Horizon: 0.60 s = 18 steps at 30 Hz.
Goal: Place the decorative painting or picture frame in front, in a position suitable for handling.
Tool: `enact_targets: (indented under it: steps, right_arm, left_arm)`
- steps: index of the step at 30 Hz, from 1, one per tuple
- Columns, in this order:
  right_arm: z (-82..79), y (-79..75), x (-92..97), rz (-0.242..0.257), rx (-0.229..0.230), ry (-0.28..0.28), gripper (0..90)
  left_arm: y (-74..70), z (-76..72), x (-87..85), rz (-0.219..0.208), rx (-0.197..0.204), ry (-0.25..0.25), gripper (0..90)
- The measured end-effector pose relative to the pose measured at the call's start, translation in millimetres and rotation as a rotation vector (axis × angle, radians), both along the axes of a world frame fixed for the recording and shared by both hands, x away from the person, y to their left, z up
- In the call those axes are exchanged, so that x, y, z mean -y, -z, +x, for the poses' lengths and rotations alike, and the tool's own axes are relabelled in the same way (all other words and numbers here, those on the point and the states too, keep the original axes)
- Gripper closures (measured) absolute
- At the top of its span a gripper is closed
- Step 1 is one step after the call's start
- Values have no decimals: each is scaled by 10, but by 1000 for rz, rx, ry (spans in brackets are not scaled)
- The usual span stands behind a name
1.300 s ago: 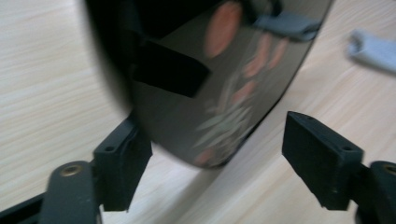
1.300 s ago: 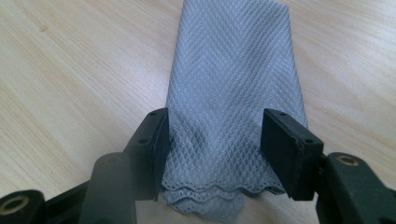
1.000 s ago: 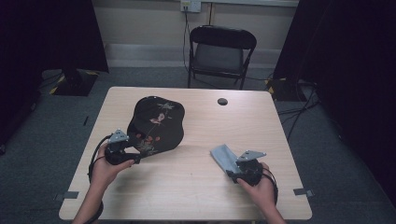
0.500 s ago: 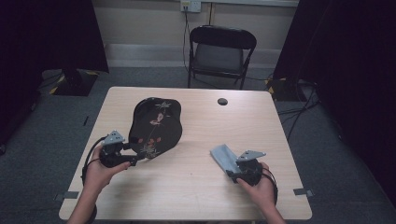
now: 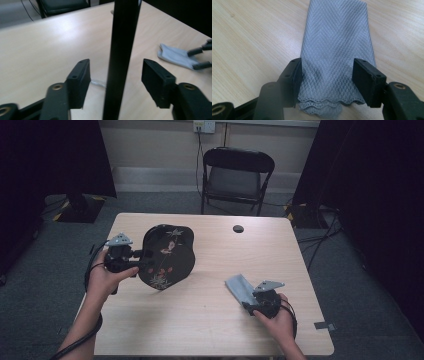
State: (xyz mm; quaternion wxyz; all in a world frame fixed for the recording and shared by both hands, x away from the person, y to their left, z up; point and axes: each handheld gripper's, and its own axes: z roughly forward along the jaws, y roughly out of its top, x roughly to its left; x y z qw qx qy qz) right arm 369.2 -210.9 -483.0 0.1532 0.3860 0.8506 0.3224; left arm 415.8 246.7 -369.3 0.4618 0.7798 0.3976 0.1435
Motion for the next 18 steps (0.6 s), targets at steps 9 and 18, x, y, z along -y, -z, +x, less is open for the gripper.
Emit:
enact_targets:
  steps: [9, 18]
  right_arm:
    - [6, 4, 2, 3, 2, -2, 412]
    - [7, 8, 8, 8, 3, 1, 409]
  left_arm:
    - [-137, 180, 189, 0, -45, -16, 615]
    - [-200, 227, 396, 54, -109, 14, 807]
